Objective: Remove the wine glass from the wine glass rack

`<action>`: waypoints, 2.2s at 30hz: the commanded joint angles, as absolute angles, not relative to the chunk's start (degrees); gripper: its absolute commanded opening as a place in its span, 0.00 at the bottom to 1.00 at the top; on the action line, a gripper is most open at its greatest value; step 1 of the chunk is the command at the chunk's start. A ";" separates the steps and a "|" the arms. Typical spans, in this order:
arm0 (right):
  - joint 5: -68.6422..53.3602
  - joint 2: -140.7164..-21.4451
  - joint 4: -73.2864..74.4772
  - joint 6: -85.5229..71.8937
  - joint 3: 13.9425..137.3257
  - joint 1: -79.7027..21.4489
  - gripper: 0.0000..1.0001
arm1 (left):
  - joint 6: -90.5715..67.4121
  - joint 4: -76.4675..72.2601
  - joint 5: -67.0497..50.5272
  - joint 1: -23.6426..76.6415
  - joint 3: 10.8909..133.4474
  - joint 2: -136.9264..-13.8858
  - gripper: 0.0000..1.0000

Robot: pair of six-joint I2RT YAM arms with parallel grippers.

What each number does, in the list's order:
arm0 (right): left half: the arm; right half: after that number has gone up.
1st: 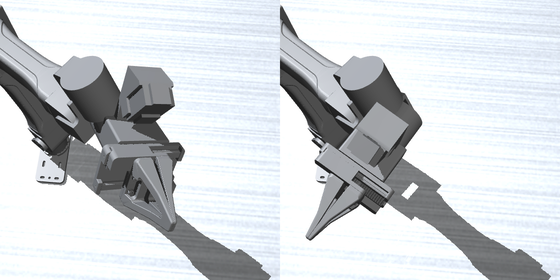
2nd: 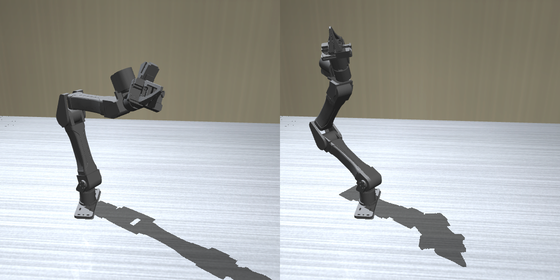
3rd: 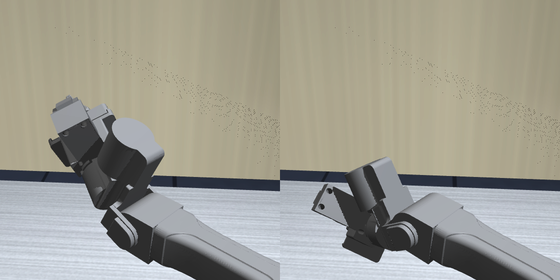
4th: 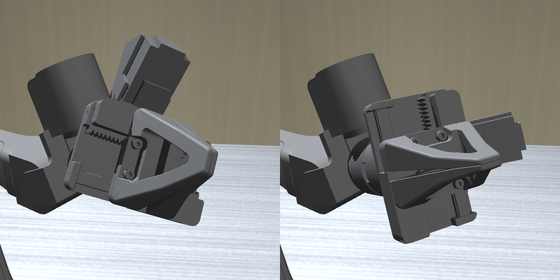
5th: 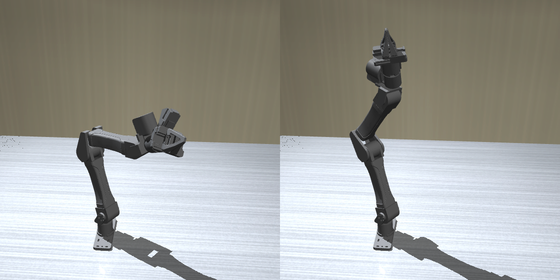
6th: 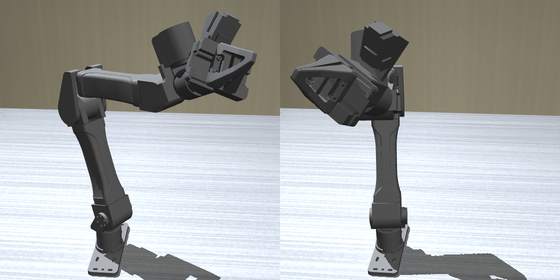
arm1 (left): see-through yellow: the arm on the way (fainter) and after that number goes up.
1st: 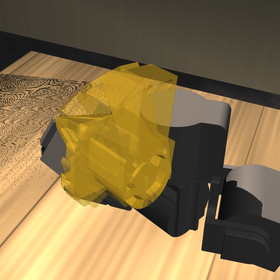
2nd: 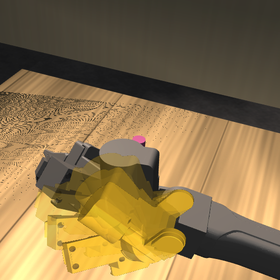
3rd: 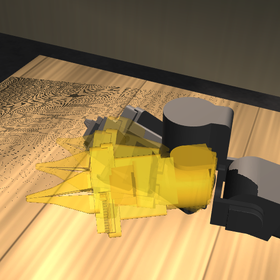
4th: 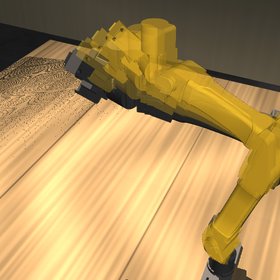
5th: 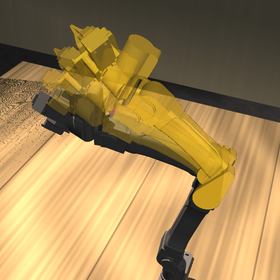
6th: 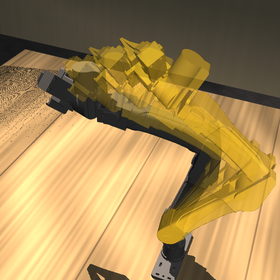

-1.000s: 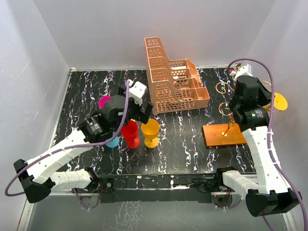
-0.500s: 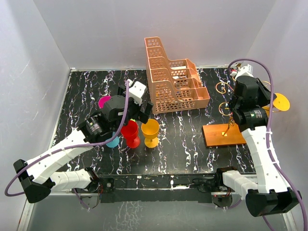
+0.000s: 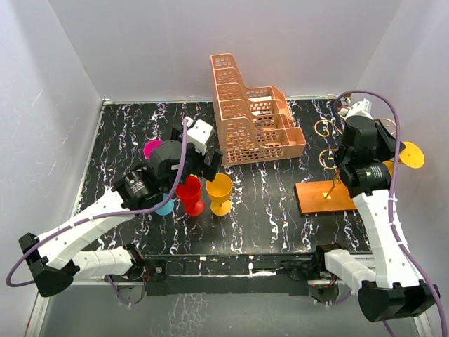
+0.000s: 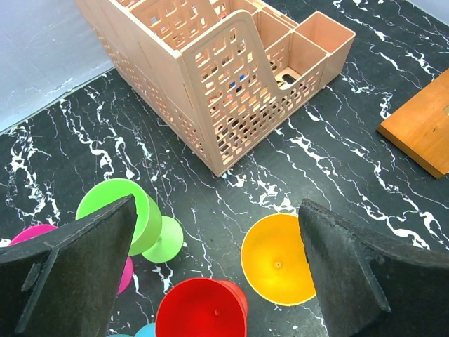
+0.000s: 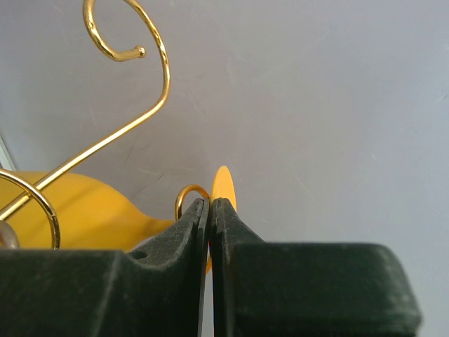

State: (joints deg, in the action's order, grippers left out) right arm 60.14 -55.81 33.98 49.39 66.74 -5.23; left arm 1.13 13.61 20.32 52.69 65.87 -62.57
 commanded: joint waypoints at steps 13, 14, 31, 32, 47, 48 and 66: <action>55.77 -51.27 33.14 46.40 69.30 -6.90 0.08 | 1.41 12.48 20.07 52.97 66.01 -60.51 0.97; 55.41 -51.18 33.14 46.45 69.77 -7.08 0.08 | 1.41 12.48 20.04 52.95 65.96 -60.55 0.97; 49.90 -53.13 38.96 44.42 76.88 -8.63 0.08 | 1.77 12.39 21.07 52.65 65.83 -60.27 0.97; 50.06 -53.36 38.24 44.50 76.82 -8.70 0.08 | 1.81 12.35 21.01 52.65 65.76 -60.19 0.97; 54.39 -58.46 27.91 46.78 76.31 -8.66 0.08 | 2.05 12.13 21.26 52.26 65.56 -60.15 0.97; 54.31 -58.17 27.87 46.84 76.08 -8.63 0.08 | 2.02 12.05 21.38 52.23 65.52 -60.18 0.97; 53.27 -55.52 28.23 45.43 73.54 -8.65 0.08 | 2.16 11.77 21.18 51.69 65.22 -60.52 0.97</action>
State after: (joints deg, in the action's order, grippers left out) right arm 51.35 -55.05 33.10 46.13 73.32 -8.51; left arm 1.56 13.28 20.47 52.18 65.58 -62.11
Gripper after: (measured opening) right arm 0.098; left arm 0.970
